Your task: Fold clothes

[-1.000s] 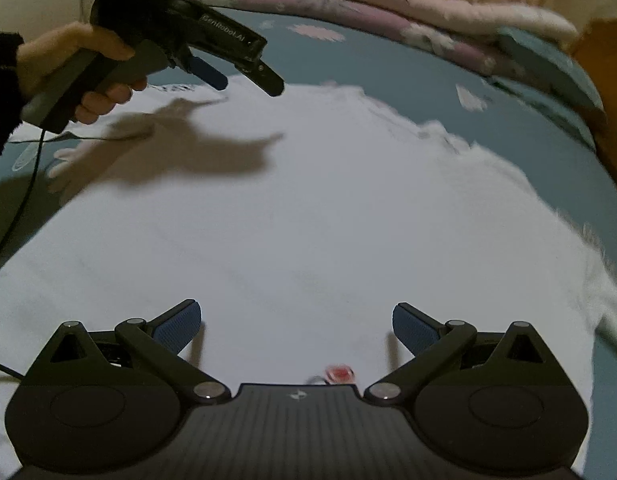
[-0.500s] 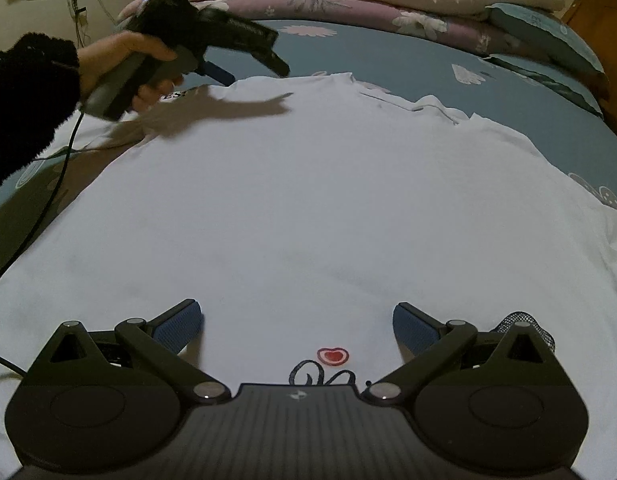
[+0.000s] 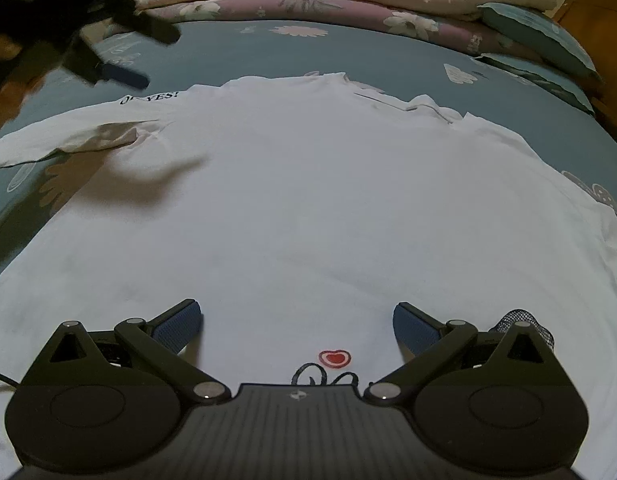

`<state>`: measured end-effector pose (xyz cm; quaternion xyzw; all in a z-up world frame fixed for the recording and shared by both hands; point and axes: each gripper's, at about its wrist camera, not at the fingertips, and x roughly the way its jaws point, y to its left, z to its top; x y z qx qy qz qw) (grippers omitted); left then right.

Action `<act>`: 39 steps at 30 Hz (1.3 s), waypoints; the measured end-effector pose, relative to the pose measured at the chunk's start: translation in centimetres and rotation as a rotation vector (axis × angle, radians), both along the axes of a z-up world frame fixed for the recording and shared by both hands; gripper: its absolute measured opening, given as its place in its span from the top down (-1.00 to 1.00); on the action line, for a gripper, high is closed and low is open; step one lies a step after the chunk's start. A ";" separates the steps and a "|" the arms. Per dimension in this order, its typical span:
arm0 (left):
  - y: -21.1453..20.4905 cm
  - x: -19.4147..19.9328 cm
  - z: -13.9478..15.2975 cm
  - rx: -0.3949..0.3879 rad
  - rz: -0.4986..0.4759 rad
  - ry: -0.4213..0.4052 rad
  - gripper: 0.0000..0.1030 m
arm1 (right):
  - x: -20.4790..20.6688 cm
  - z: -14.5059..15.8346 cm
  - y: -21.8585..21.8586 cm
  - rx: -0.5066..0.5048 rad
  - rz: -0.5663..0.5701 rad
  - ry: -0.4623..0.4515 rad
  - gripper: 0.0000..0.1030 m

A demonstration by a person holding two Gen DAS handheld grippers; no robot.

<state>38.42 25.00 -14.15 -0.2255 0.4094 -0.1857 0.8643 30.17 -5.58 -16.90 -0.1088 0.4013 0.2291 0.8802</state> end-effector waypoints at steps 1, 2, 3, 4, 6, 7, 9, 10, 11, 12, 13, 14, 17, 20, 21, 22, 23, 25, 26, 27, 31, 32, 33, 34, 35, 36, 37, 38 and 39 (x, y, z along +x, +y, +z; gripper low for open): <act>0.0 0.0 -0.5 -0.006 -0.001 0.008 -0.90 | 0.0 0.0 0.0 -0.001 -0.001 0.001 -1.00; 0.0 0.1 -1.0 -0.007 0.001 0.018 -0.90 | 0.0 0.0 0.0 -0.001 -0.002 0.002 -1.00; 0.1 0.2 -1.5 -0.003 0.005 0.028 -0.90 | 0.0 0.0 0.0 -0.001 -0.003 0.002 -1.00; 0.2 0.4 -2.0 0.007 0.013 0.038 -0.90 | 0.0 0.1 0.0 -0.001 -0.004 0.002 -1.00; 0.6 0.9 -3.0 0.016 0.027 0.058 -0.90 | 0.1 0.0 0.1 -0.001 -0.008 0.002 -1.00; 1.0 1.2 -3.5 0.017 0.037 0.069 -0.90 | 0.2 0.0 0.1 -0.001 -0.010 0.001 -1.00; 2.0 1.6 -4.0 0.013 0.056 0.059 -0.91 | 0.3 -0.1 0.2 -0.002 -0.011 0.002 -1.00; 2.5 1.7 -4.2 0.012 0.062 0.046 -0.91 | 0.4 -0.1 0.2 -0.002 -0.011 0.003 -1.00; 3.0 1.9 -4.2 0.013 0.072 0.036 -0.91 | 0.4 -0.1 0.1 -0.002 -0.011 0.003 -1.00; 3.7 2.0 -4.2 0.017 0.089 0.032 -0.91 | 0.5 -0.1 0.1 -0.003 -0.011 0.004 -1.00; 4.3 2.1 -4.2 0.022 0.105 0.028 -0.91 | 0.5 -0.1 0.1 -0.003 -0.011 0.004 -1.00; 4.9 2.2 -4.0 0.032 0.123 0.025 -0.91 | 0.5 -0.1 0.1 -0.003 -0.011 0.004 -1.00; 6.3 2.1 -3.2 0.090 0.178 0.026 -0.90 | 0.5 -0.1 0.2 -0.004 -0.012 0.004 -1.00; 7.6 1.0 -2.4 0.063 0.192 0.026 -0.90 | 0.6 -0.1 0.2 -0.005 -0.012 0.004 -1.00; 7.7 0.6 -2.2 0.049 0.187 0.019 -0.90 | 0.6 -0.1 0.2 -0.005 -0.012 0.004 -1.00; 7.8 0.2 -2.2 0.041 0.182 0.013 -0.91 | 0.6 -0.1 0.2 -0.004 -0.013 0.003 -1.00; 7.8 0.1 -2.2 0.028 0.179 0.011 -0.91 | 0.6 -0.2 0.2 -0.003 -0.014 0.001 -1.00; 8.1 0.7 -2.7 -0.017 0.183 0.023 -0.91 | 0.5 -0.2 0.3 -0.002 -0.016 -0.002 -1.00; 8.2 1.0 -3.0 -0.039 0.185 0.029 -0.91 | 0.5 -0.2 0.3 -0.002 -0.017 -0.003 -1.00; 8.3 1.4 -3.3 -0.061 0.187 0.033 -0.91 | 0.5 -0.2 0.3 -0.002 -0.017 -0.004 -1.00; 8.4 4.0 -4.8 -0.094 0.214 0.036 -0.91 | 0.5 -0.2 0.2 0.000 -0.013 -0.005 -1.00; 8.4 4.5 -4.9 -0.091 0.219 0.025 -0.92 | 0.5 -0.2 0.1 0.000 -0.011 -0.005 -1.00; 8.4 5.0 -4.9 -0.087 0.224 0.014 -0.92 | 0.5 -0.2 0.1 0.000 -0.011 -0.005 -1.00; 8.4 5.4 -4.9 -0.079 0.227 0.008 -0.92 | 0.5 -0.2 0.1 0.000 -0.011 -0.006 -1.00; 8.3 5.8 -4.7 -0.062 0.227 0.011 -0.92 | 0.5 -0.2 0.1 0.001 -0.010 -0.007 -1.00; 8.3 6.0 -4.4 -0.042 0.231 0.015 -0.92 | 0.5 -0.2 0.1 0.000 -0.010 -0.007 -1.00; 8.2 6.1 -4.0 -0.016 0.239 0.022 -0.91 | 0.5 -0.2 0.1 0.000 -0.011 -0.007 -1.00; 8.1 6.0 -3.5 0.006 0.245 0.025 -0.91 | 0.4 -0.2 0.2 -0.001 -0.011 -0.006 -1.00; 8.0 5.5 -3.0 0.012 0.240 0.020 -0.91 | 0.4 -0.2 0.2 -0.002 -0.011 -0.006 -1.00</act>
